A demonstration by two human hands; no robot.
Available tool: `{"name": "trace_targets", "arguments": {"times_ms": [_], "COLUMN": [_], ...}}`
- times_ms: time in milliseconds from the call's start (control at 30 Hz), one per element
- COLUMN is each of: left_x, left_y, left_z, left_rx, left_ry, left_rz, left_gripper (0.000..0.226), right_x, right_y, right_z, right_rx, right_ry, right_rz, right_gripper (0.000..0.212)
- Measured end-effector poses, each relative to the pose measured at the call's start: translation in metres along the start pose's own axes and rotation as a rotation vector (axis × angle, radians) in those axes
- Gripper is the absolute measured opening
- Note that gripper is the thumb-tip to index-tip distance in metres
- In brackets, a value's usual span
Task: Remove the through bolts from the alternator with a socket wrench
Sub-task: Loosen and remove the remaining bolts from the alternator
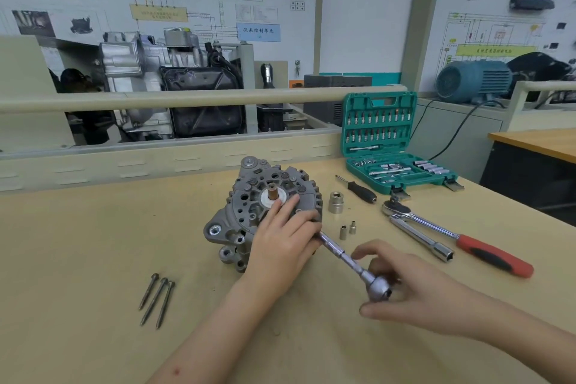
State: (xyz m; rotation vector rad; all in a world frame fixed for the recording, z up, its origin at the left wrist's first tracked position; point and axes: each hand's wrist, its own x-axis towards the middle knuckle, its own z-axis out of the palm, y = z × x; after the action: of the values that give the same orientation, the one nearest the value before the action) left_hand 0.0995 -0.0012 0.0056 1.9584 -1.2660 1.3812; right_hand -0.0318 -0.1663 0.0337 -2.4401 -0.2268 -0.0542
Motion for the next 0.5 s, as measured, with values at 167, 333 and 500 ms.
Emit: {"name": "trace_targets", "arguments": {"times_ms": [167,333,500], "left_x": [0.000,0.002,0.005], "left_y": [0.001,0.004,0.004], "left_z": [0.002,0.003,0.001], "left_rx": [-0.071,-0.158,-0.189], "left_ry": [0.032,-0.031,-0.073], "left_rz": [-0.138,-0.262,-0.297], "left_gripper": [0.021,0.022,0.023], "right_x": [0.026,0.052,0.061], "right_y": [-0.023,-0.060,-0.081], "right_z": [-0.038,-0.065,-0.067], "right_rx": [-0.117,-0.560,-0.795], "right_ry": [0.301,0.130,0.033], "right_rz": [-0.051,-0.220,-0.301], "right_gripper": [0.016,0.012,0.016]}}
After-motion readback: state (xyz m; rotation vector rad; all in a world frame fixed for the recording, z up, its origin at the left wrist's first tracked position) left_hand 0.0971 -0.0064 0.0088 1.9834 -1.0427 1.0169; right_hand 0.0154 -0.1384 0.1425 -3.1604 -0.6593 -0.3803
